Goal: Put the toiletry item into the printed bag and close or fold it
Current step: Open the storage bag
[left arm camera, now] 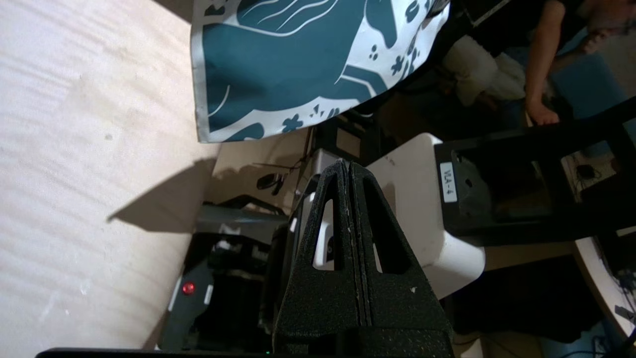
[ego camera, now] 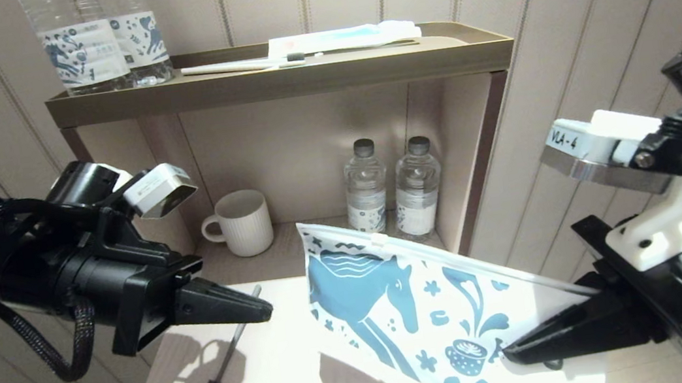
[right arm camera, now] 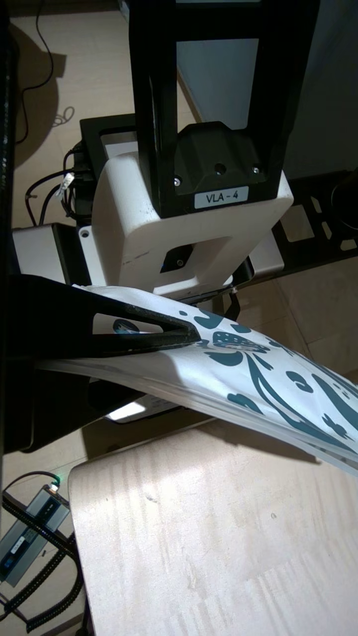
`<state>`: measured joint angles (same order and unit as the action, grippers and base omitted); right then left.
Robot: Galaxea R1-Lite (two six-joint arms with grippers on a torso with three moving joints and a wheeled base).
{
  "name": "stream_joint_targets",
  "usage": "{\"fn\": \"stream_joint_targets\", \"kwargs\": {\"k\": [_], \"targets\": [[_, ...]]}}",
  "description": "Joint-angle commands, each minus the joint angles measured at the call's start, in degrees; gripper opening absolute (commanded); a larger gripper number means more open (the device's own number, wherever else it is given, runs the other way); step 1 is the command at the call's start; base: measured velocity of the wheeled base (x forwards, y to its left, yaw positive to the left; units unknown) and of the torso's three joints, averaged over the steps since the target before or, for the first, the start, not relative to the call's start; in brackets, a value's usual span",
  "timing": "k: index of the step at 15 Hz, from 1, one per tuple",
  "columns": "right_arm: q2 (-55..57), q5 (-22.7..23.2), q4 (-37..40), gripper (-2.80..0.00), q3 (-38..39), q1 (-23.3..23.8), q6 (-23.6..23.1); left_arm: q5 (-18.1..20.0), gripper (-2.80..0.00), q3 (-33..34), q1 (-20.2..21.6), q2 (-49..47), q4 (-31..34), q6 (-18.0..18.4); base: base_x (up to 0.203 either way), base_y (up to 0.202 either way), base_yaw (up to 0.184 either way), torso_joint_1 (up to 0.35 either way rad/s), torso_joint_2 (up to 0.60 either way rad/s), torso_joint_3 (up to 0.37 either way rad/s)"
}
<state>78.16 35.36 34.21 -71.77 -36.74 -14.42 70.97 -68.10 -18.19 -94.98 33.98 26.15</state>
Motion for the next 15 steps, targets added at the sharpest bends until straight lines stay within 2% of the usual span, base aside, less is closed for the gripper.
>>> {"fn": "stream_joint_targets", "kwargs": {"k": [1, 2, 3, 7, 10, 11, 13, 15], "targets": [[-1.16, 0.14, 0.25, -2.80, 0.84, -1.41, 0.27, -4.30, -2.80, 3.51, 0.00, 5.68, 0.53, -0.31, 0.000, 0.000, 0.000, 0.000, 0.00, 0.000], [-1.41, 0.20, 0.29, -2.80, 1.16, -1.63, 0.56, -8.39, -2.80, 5.60, 0.06, 7.69, 0.51, -1.01, 0.000, 0.000, 0.000, 0.000, 0.00, 0.000], [-1.53, 0.26, 0.26, -2.80, 1.57, -2.15, 0.92, -10.33, -2.80, 8.28, 0.59, 10.10, 0.12, -2.23, 0.000, 0.000, 0.000, 0.000, 0.00, 0.000], [-2.13, 0.32, 0.25, -2.80, 1.52, -6.45, 2.64, -11.55, -2.80, 16.02, 9.78, 16.48, -5.10, -4.48, 0.000, 0.000, 0.000, 0.000, 0.00, 0.000], [0.68, -1.15, 0.31, -2.80, -0.29, -8.38, 3.16, -11.49, -2.80, 17.08, 14.54, 13.87, -10.04, -4.61, 0.000, 0.000, 0.000, 0.000, 0.00, 0.000], [1.56, -5.45, 0.40, -2.80, -0.81, -8.53, 2.83, -11.47, -2.80, 16.90, 15.84, 12.99, -11.10, -4.56, 0.000, 0.000, 0.000, 0.000, 0.00, 0.000], [4.42, -19.91, 0.54, -2.80, -2.28, -9.01, 0.97, -11.78, -2.80, 16.23, 16.76, 11.28, -14.37, -4.06, 0.000, 0.000, 0.000, 0.000, 0.00, 0.000], [8.96, -31.73, 0.76, -2.80, -5.96, -9.84, -4.09, -12.08, -2.80, 14.63, 16.74, 10.65, -17.30, -4.11, 0.000, 0.000, 0.000, 0.000, 0.00, 0.000]]}}
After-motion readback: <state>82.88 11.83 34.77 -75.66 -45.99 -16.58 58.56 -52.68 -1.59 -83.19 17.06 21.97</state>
